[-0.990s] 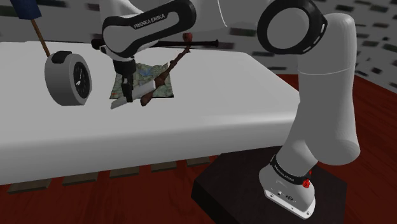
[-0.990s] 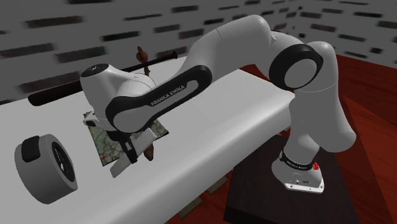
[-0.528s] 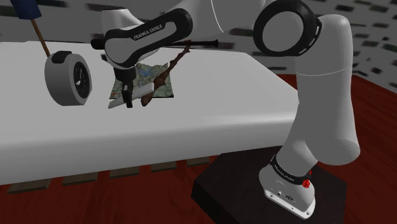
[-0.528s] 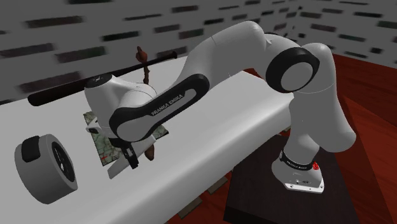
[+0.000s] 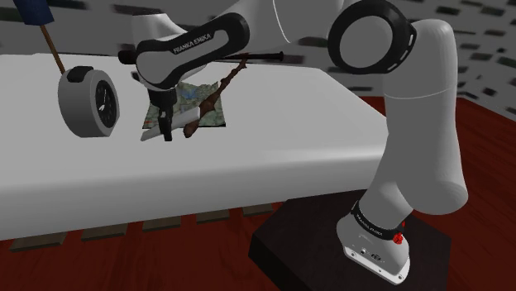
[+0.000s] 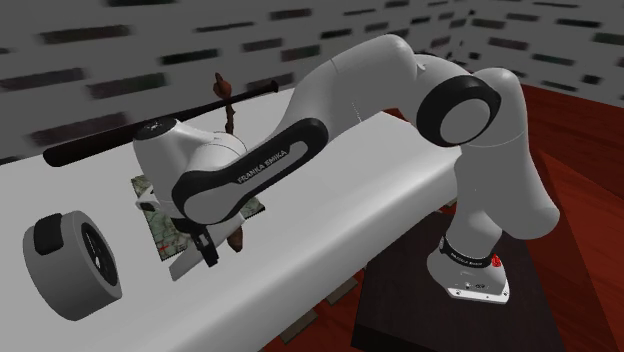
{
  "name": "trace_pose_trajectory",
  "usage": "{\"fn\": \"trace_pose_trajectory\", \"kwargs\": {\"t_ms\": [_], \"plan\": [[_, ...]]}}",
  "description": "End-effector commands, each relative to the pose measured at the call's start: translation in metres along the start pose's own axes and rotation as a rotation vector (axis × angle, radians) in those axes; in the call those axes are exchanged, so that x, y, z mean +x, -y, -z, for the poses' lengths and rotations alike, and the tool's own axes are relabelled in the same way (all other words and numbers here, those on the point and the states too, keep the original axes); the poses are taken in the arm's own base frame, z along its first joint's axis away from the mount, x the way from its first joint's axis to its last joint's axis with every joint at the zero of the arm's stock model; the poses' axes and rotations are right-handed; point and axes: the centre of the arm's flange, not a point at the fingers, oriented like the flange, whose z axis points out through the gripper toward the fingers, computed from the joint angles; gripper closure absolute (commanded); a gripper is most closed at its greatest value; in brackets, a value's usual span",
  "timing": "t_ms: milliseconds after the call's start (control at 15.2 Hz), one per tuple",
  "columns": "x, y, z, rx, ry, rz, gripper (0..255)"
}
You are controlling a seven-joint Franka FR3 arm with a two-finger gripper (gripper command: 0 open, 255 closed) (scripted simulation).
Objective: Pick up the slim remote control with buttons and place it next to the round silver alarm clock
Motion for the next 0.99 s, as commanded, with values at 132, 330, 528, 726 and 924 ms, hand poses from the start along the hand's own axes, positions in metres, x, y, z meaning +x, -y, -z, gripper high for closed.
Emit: {"fn": "trace_pose_trajectory", "kwargs": {"t_ms": [132, 330, 528, 726, 924], "plan": [[-0.001, -0.001, -0.006, 0.004, 0.009, -0.001, 0], [-0.002, 0.0, 0.008, 0.004, 0.008, -0.001, 0], [-0.002, 0.0, 0.045, 0.004, 0.008, -0.001, 0], [-0.002, 0.0, 0.045, 0.004, 0.008, -0.001, 0], [-0.002, 0.0, 0.045, 0.004, 0.008, -0.001, 0]]}}
